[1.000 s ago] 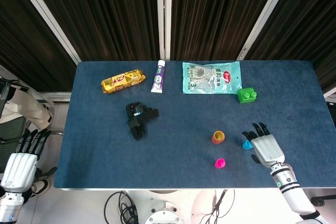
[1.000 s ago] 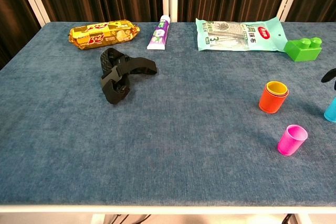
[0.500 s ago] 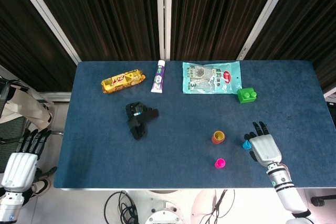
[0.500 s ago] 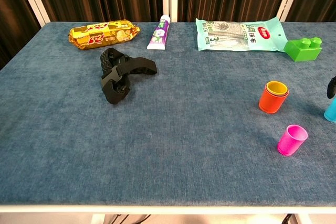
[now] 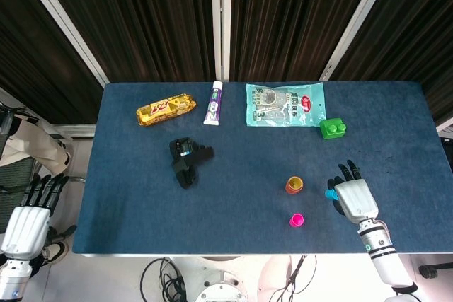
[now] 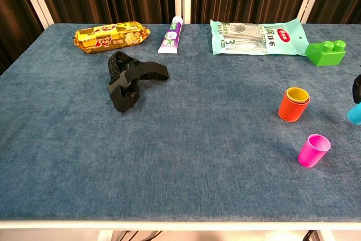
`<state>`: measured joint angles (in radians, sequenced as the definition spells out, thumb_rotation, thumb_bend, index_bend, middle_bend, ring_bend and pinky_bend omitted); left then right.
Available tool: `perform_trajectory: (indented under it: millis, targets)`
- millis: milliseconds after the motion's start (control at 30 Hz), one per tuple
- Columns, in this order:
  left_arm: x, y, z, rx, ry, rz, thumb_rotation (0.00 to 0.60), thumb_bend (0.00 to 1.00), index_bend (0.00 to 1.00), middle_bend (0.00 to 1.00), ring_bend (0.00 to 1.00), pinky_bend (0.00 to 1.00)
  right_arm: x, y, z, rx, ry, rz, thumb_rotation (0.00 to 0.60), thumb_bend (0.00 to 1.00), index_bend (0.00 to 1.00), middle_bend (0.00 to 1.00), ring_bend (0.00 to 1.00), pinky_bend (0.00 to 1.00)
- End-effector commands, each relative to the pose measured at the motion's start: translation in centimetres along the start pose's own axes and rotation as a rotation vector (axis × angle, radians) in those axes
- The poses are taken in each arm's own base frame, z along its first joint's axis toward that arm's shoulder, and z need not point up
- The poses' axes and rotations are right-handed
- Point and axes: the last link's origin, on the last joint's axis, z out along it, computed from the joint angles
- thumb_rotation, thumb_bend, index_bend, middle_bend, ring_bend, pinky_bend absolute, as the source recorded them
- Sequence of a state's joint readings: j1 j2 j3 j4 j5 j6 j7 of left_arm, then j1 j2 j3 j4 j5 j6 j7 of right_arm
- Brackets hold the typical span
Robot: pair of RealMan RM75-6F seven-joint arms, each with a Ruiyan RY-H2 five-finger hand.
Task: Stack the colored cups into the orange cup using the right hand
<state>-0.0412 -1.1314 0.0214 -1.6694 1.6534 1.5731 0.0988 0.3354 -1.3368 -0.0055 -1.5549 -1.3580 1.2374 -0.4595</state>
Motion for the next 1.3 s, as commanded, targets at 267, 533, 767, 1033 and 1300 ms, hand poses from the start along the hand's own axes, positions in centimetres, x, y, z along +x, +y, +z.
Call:
perform_trajectory:
  millis: [267, 533, 767, 1033, 1300]
  targets:
    - [0.0, 0.0, -0.1, 0.002, 0.003, -0.002, 0.600, 0.00, 0.03, 0.05, 0.00, 0.00, 4.9, -2.4, 1.4, 0.072, 0.107, 0.063, 0.600, 0.26, 0.51, 0.47, 0.12, 0.00]
    - [0.0, -0.4, -0.2, 0.014, 0.004, -0.008, 0.600, 0.00, 0.03, 0.05, 0.00, 0.00, 5.0, -5.0, 3.0, 0.116, 0.079, 0.053, 0.600, 0.26, 0.51, 0.47, 0.12, 0.00]
    - [0.0, -0.6, -0.3, 0.018, 0.004, -0.012, 0.600, 0.00, 0.03, 0.05, 0.00, 0.00, 4.4, -6.1, 3.9, 0.124, 0.051, 0.053, 0.600, 0.26, 0.51, 0.47, 0.12, 0.00]
    - [-0.1, -0.9, -0.3, 0.022, 0.004, -0.014, 0.600, 0.00, 0.03, 0.05, 0.00, 0.00, 3.7, -6.4, 4.1, 0.140, -0.007, 0.039, 0.600, 0.19, 0.41, 0.39, 0.10, 0.00]
    - [-0.1, -0.9, -0.3, 0.019, 0.003, -0.012, 0.600, 0.00, 0.03, 0.05, 0.00, 0.00, 5.4, -6.6, 3.1, 0.195, 0.046, 0.086, 0.600, 0.14, 0.11, 0.19, 0.00, 0.00]
